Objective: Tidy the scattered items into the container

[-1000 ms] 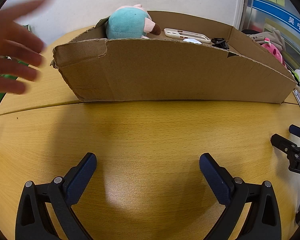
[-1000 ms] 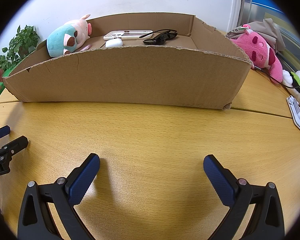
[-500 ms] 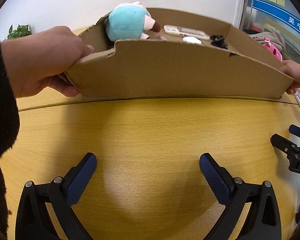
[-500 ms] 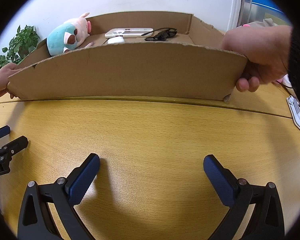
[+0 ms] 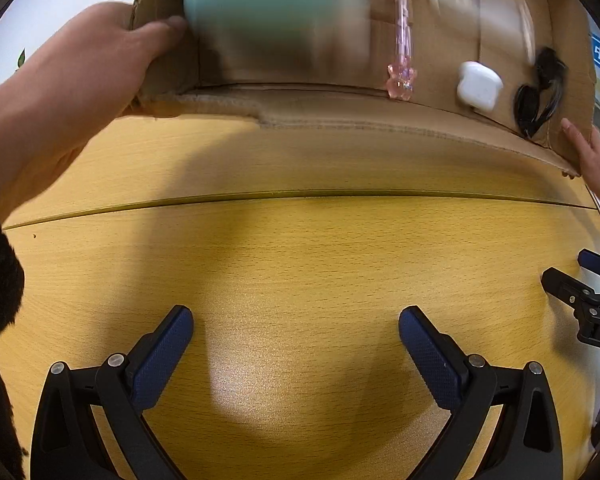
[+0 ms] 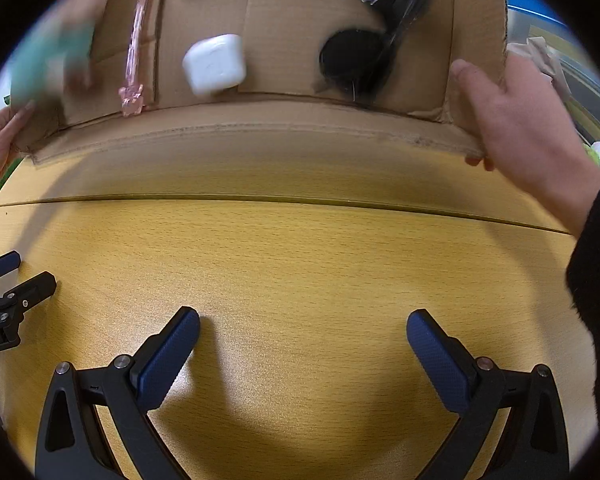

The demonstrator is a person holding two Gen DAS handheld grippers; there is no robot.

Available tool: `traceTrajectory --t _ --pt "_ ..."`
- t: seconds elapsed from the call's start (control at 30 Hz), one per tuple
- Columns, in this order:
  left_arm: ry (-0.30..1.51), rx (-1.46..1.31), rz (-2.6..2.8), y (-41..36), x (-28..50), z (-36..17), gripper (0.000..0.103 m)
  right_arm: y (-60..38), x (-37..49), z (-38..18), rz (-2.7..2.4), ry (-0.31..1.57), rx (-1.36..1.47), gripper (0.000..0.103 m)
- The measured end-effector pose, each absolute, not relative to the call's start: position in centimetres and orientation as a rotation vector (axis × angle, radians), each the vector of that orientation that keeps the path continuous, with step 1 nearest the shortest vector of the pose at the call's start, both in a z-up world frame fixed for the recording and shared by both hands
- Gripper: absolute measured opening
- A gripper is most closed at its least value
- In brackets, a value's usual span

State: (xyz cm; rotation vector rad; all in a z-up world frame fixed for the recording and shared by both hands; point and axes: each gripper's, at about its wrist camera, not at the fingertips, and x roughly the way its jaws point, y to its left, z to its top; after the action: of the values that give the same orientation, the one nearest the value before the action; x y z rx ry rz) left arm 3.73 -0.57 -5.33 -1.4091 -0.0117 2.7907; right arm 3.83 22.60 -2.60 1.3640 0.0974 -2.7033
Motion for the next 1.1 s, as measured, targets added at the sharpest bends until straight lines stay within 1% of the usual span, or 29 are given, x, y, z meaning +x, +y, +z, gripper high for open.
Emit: traceTrajectory --t 1.1 --pt "-0.004 -1.406 2.78 -0.66 3.3 -5.17 0.103 22.78 3.53 -2.28 -2.703 0.1 1.359 0.103"
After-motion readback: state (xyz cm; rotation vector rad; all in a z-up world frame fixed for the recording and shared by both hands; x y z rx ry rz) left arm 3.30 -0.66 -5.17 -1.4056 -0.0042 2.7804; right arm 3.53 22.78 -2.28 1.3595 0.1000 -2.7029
